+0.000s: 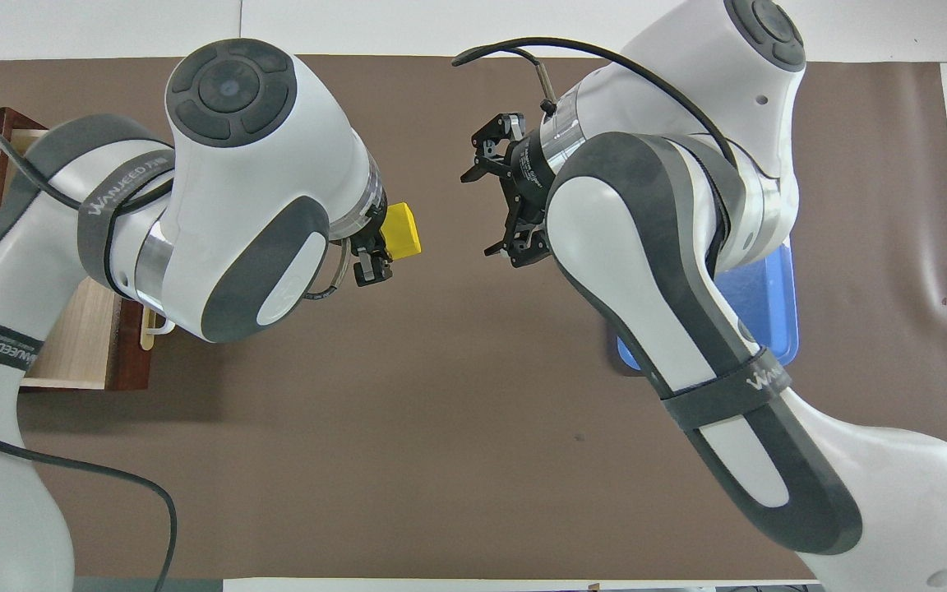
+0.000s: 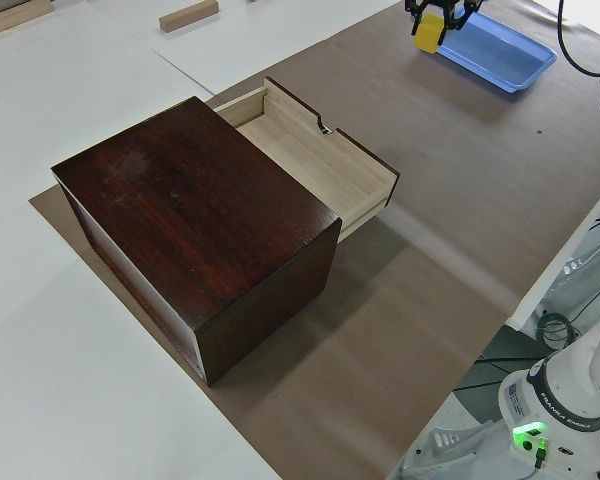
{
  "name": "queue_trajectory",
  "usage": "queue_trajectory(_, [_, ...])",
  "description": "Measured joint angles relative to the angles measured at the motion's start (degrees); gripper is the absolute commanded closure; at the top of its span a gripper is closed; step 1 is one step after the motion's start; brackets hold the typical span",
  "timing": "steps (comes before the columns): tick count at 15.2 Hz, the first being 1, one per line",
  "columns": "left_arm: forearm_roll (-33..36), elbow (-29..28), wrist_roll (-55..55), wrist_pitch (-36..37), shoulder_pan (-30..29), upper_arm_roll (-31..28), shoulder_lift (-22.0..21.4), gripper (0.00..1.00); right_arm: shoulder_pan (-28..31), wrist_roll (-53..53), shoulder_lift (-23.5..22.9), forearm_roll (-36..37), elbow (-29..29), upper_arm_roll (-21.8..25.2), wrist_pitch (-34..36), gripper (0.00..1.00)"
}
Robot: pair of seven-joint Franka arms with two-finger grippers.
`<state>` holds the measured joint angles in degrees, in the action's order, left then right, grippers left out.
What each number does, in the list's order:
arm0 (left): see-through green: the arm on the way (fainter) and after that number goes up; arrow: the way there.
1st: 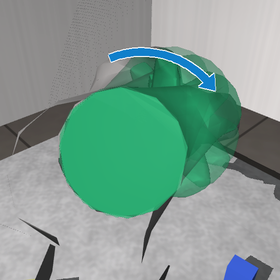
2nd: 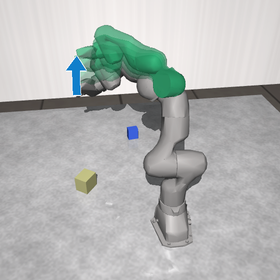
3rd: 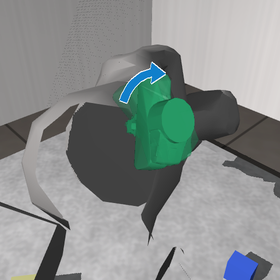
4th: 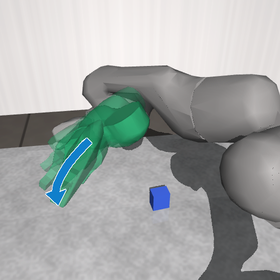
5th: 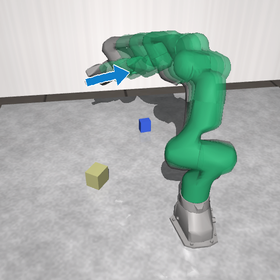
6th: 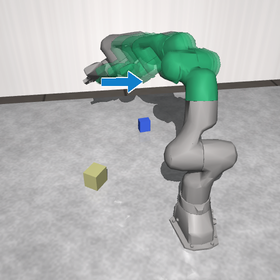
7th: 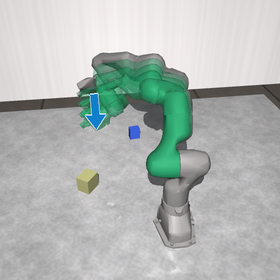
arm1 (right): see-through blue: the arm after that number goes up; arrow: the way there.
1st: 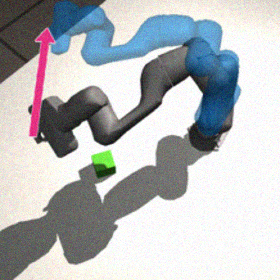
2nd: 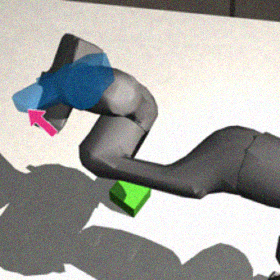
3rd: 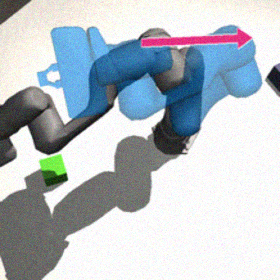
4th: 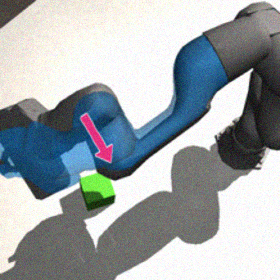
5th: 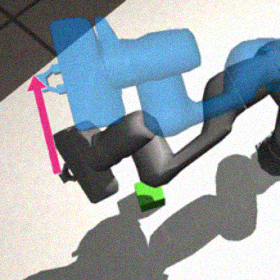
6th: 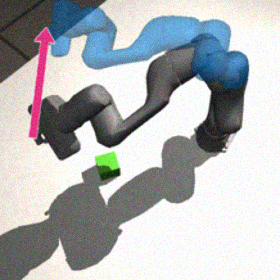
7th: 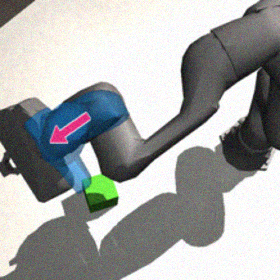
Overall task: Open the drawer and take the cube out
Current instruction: 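Lift the cube with the left gripper while the right gripper approaches, then grasp the yellow cube with the right gripper beside the left gripper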
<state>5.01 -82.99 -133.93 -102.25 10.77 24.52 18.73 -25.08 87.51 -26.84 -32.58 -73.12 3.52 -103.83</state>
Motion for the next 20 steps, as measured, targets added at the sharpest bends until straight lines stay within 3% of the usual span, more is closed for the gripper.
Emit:
queue_trajectory(5, [0.5,-0.6,0.0,0.1,0.0,0.0,0.0,1.00,-0.9,1.6,-4.9,0.4,7.3,0.0,2.1,0.10])
queue_trajectory(11, [1.1,-0.9,0.0,0.2,0.0,0.0,0.0,1.00,-4.8,3.4,-5.7,1.9,8.0,0.0,2.1,0.07])
queue_trajectory(20, [1.2,-0.9,-0.8,0.2,0.0,0.0,0.0,1.00,-5.2,5.5,-5.9,2.1,8.1,0.1,2.0,0.07])
